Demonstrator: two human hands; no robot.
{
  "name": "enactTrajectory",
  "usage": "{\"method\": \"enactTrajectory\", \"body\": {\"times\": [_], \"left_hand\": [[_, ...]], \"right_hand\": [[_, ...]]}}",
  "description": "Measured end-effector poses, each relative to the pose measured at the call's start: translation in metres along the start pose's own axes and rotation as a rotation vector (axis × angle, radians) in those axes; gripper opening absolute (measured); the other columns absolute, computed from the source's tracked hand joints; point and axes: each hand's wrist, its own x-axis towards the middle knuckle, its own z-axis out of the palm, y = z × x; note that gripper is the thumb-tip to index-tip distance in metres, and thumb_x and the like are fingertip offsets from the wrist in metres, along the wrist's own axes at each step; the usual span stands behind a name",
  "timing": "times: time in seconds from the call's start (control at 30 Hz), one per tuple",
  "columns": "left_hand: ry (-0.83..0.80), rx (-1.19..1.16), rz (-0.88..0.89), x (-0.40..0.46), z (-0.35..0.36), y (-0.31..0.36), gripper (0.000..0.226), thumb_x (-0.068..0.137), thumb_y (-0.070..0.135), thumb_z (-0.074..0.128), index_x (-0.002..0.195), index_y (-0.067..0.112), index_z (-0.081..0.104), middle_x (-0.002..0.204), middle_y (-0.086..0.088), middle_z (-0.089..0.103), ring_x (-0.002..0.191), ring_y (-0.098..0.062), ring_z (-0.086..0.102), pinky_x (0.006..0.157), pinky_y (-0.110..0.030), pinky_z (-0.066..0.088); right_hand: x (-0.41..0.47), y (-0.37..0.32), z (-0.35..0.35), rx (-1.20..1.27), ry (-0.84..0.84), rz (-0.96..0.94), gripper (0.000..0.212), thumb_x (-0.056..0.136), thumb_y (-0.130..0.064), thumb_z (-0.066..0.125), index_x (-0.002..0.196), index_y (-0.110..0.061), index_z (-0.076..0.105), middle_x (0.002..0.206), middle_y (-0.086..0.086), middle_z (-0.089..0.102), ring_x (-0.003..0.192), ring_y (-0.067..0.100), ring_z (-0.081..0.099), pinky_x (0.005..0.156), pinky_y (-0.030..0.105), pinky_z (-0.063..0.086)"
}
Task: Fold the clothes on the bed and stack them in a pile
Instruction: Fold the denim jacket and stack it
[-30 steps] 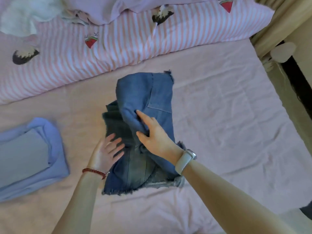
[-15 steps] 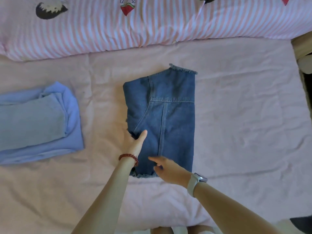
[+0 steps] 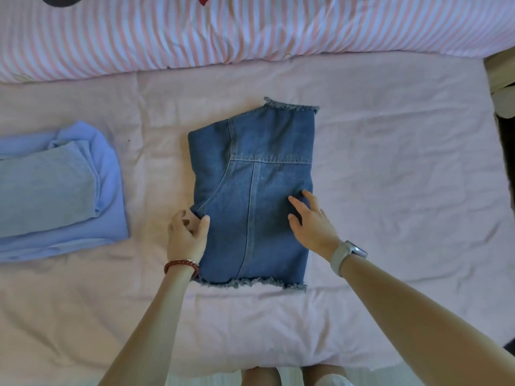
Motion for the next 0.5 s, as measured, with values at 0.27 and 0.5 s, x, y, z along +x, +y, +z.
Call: {"method": "enactTrajectory", "body": {"times": [0.27, 0.5], "left_hand": [[-0.298, -0.225, -0.042, -0.007, 0.015, -0.002, 0.047, 0.08, 0.027, 0.071, 0.118, 0.023, 0.042, 0.106, 0.016, 0.056, 0.094, -0.003, 0.055, 0.078, -0.023, 0.044], [-0.082, 0.06, 0.179, -0.048, 0.01, -0.035, 0.021, 0.091, 0.021, 0.057, 0.077, 0.018, 0.041, 0.065, 0.01, 0.044, 0.058, -0.006, 0.045, 0.049, -0.015, 0.03]], "right_hand": [[0.032, 0.006, -0.003, 0.711, 0.07, 0.296, 0.062, 0.091, -0.03, 0.057, 0.141, -0.01, 0.026, 0.135, 0.006, 0.046, 0.12, 0.025, 0.049, 0.098, 0.036, 0.043], [-0.022, 0.02, 0.046, 0.773, -0.008, 0.356, 0.047, 0.087, -0.025, 0.063, 0.124, -0.015, 0.038, 0.107, -0.007, 0.054, 0.103, 0.021, 0.054, 0.085, 0.035, 0.045]]}}
